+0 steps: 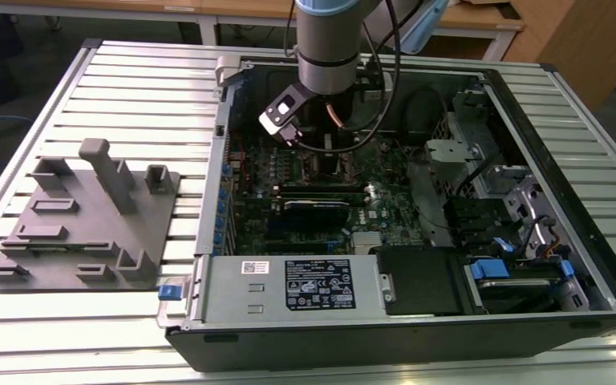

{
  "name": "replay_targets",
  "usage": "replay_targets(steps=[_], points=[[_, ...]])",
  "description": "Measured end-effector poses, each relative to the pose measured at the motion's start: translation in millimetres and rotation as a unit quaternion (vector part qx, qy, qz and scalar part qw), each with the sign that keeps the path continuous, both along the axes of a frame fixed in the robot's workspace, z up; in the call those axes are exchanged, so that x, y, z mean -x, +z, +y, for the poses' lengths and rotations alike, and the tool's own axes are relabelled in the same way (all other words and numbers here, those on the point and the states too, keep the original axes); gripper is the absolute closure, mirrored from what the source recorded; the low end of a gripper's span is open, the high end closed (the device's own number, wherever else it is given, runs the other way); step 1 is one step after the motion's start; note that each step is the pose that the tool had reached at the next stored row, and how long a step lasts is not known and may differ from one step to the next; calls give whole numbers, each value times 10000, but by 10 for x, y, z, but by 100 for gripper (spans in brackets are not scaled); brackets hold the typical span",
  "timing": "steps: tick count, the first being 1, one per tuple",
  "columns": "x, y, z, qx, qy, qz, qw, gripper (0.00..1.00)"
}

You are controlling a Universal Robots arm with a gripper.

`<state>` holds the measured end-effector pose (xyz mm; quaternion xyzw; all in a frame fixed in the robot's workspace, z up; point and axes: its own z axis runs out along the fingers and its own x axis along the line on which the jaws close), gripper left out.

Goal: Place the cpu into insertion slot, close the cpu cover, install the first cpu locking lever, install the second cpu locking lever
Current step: 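Place the cpu into insertion slot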

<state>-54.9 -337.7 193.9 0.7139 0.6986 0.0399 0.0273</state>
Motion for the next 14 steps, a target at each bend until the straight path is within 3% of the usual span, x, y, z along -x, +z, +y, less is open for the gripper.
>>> replay_targets(steps=[14], points=[[-10, -6, 0, 1, -1, 1, 10000, 46]])
